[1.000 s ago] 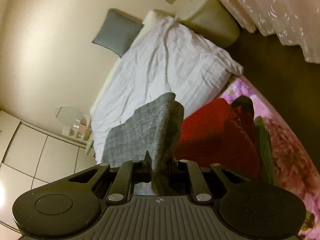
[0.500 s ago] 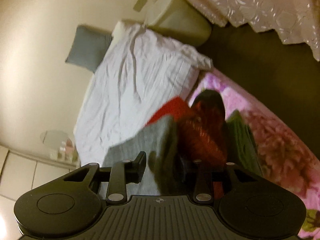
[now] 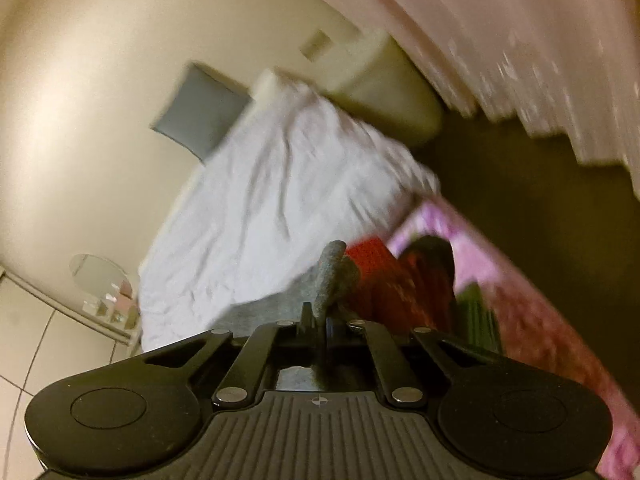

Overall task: Fold clothes
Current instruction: 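Lift and carry the folded shorts with both tools onto the clothes stack, then open both tools and lay the shorts flat on top of the stack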

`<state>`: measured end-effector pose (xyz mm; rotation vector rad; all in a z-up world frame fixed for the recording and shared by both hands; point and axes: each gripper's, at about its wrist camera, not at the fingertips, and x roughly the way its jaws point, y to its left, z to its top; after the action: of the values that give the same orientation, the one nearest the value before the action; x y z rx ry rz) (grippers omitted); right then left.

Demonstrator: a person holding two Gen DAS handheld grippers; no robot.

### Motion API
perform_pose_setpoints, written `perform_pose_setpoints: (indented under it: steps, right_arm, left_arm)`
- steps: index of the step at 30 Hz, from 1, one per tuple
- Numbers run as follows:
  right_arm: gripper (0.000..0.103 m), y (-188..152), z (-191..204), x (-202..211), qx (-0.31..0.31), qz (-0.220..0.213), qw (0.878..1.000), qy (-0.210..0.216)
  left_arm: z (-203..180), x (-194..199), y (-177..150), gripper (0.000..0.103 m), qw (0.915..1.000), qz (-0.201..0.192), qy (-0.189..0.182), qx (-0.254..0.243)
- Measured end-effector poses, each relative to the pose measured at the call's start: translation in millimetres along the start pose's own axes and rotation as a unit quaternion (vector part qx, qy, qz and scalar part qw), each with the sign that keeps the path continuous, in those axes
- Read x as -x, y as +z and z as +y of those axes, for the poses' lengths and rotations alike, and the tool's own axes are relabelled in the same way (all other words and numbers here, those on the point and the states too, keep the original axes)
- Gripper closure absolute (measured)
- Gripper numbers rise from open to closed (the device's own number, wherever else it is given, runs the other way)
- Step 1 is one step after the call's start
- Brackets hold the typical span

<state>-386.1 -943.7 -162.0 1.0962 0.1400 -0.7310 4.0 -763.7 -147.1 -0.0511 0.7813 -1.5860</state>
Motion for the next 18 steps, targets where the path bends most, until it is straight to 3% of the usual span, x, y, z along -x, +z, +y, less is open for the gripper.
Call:
perform_pose_setpoints:
  steps: [3, 7, 8, 9, 10, 11, 13, 14, 16, 17, 18]
  right_arm:
    - [0.1, -5.0, 0.1, -1.5, 0.008, -0.008, 1.0, -0.012]
    - [0.099, -11.3, -5.2, -20.7, -0.002, 0.033, 0.998, -0.06]
    - [0.083, -11.6, -5.0, -20.6, -0.004, 0.033, 0.997, -0.065]
    - [0.069, -10.4, -4.3, -17.3, -0.006, 0.023, 0.997, -0.075]
    - [0.04, -9.3, -3.5, -14.1, -0.008, 0.014, 0.996, -0.086]
    - [0.038, -8.1, -1.6, -9.2, -0.006, 0.002, 0.995, -0.098]
    - [0.038, -6.5, 8.4, 6.4, 0.018, -0.027, 0.991, -0.129]
    - [0.038, -8.5, 17.8, 13.7, 0.043, -0.037, 0.987, -0.147]
    - [0.04, -16.8, 40.7, 25.9, 0.103, -0.058, 0.979, -0.168]
    - [0.05, -23.3, 52.7, 27.0, 0.132, -0.062, 0.975, -0.168]
    - [0.052, -29.3, 62.8, 24.7, 0.155, -0.06, 0.972, -0.166]
  left_arm:
    - [-1.2, -9.5, -8.3, 0.101, 0.9985, 0.004, 0.029, -0.046]
    - [3.5, -27.3, -22.2, 0.083, 0.9912, 0.071, 0.1, -0.049]
    - [5.7, -23.6, -21.5, 0.078, 0.9916, 0.067, 0.106, -0.033]
    - [7.9, -20.0, -20.8, 0.067, 0.9916, 0.064, 0.111, -0.018]
    - [10.0, -15.1, -18.6, 0.057, 0.9907, 0.057, 0.123, -0.002]
    - [12.0, -9.1, -14.9, 0.056, 0.9886, 0.048, 0.142, 0.012]
    - [10.0, -0.2, -7.9, 0.061, 0.9852, 0.034, 0.166, 0.024]
    - [-0.8, -0.8, -5.1, 0.064, 0.9869, 0.035, 0.157, 0.003]
    - [-22.4, -1.9, 0.5, 0.083, 0.9888, 0.037, 0.139, -0.037]
    - [-33.2, -2.4, 3.4, 0.088, 0.9891, 0.038, 0.13, -0.057]
    - [-44.0, -3.0, 6.2, 0.091, 0.9888, 0.04, 0.121, -0.078]
